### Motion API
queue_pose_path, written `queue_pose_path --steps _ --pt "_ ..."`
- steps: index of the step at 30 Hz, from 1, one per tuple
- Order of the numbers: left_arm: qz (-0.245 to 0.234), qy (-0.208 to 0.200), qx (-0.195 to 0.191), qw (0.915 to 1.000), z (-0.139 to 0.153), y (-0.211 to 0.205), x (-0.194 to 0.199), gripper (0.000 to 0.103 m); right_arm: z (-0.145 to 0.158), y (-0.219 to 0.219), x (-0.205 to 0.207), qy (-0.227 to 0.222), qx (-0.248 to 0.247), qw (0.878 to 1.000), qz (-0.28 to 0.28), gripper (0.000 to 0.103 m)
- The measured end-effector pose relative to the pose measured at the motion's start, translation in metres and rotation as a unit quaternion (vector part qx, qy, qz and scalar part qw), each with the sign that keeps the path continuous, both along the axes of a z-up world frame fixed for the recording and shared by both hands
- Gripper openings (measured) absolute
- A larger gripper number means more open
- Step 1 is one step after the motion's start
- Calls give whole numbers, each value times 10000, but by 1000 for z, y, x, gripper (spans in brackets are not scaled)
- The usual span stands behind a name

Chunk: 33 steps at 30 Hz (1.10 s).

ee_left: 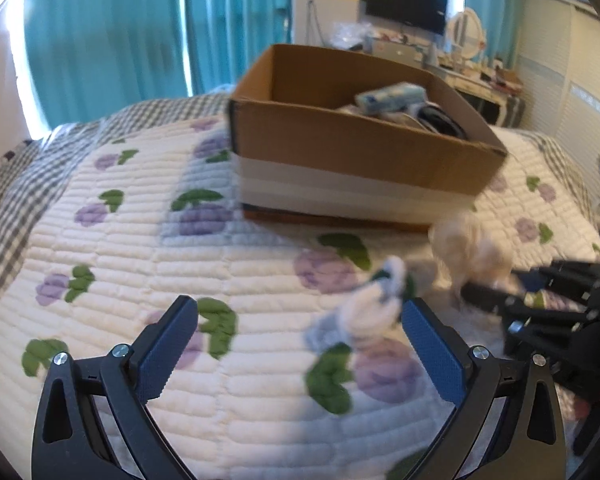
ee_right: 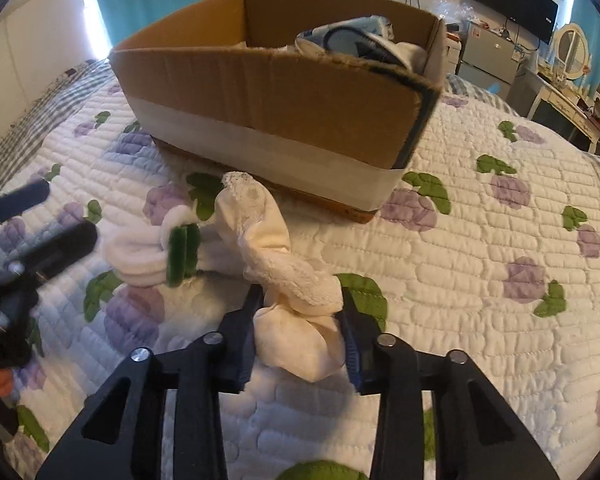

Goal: Organize soft objects
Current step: 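Grasp the green-tied white sock with the left gripper while the right grasps the lace scrunchie, then carry the sock and scrunchie over the box and release them inside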

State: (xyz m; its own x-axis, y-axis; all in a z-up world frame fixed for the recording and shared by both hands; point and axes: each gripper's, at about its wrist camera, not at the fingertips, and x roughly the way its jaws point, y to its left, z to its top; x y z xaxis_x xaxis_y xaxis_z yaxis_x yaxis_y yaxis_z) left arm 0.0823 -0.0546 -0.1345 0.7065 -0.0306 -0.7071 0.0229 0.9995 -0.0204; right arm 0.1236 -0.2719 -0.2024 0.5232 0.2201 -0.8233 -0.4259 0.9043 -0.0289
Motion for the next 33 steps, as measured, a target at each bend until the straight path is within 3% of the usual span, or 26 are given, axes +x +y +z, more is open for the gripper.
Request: queue_pose_path --steps 6,15,17,20,22,23,25,28,33 --pt "-243 25 281 9993 -3 -21 5 103 31 -19 -17 -337 113 9993 -150 31" --pt "-459 142 204 9986 -15 -36 37 100 38 -50 -8 -211 436 9975 -505 31" --pt "-641 316 139 9974 -24 -41 42 83 35 -48 -6 -152 441 9976 -517 31" --pt "-788 578 139 9951 -38 -44 45 68 31 -45 -5 -95 378 9981 -479 31" --pt "-838 574 110 9948 -39 -44 43 61 29 -42 -5 -87 338 9985 -432 31" --pt "-879 539 66 9946 -37 -44 42 48 29 -41 -6 -84 319 9986 -420 31" --pt "-939 511 20 9943 -35 -43 40 37 28 -39 -6 -87 287 9987 -409 31" --pt "-992 532 14 9936 -33 -42 35 28 28 -39 -7 -94 274 9987 -411 31" --pt "-922 408 30 9949 -20 -32 19 27 32 -38 -12 -182 258 9987 -399 31"
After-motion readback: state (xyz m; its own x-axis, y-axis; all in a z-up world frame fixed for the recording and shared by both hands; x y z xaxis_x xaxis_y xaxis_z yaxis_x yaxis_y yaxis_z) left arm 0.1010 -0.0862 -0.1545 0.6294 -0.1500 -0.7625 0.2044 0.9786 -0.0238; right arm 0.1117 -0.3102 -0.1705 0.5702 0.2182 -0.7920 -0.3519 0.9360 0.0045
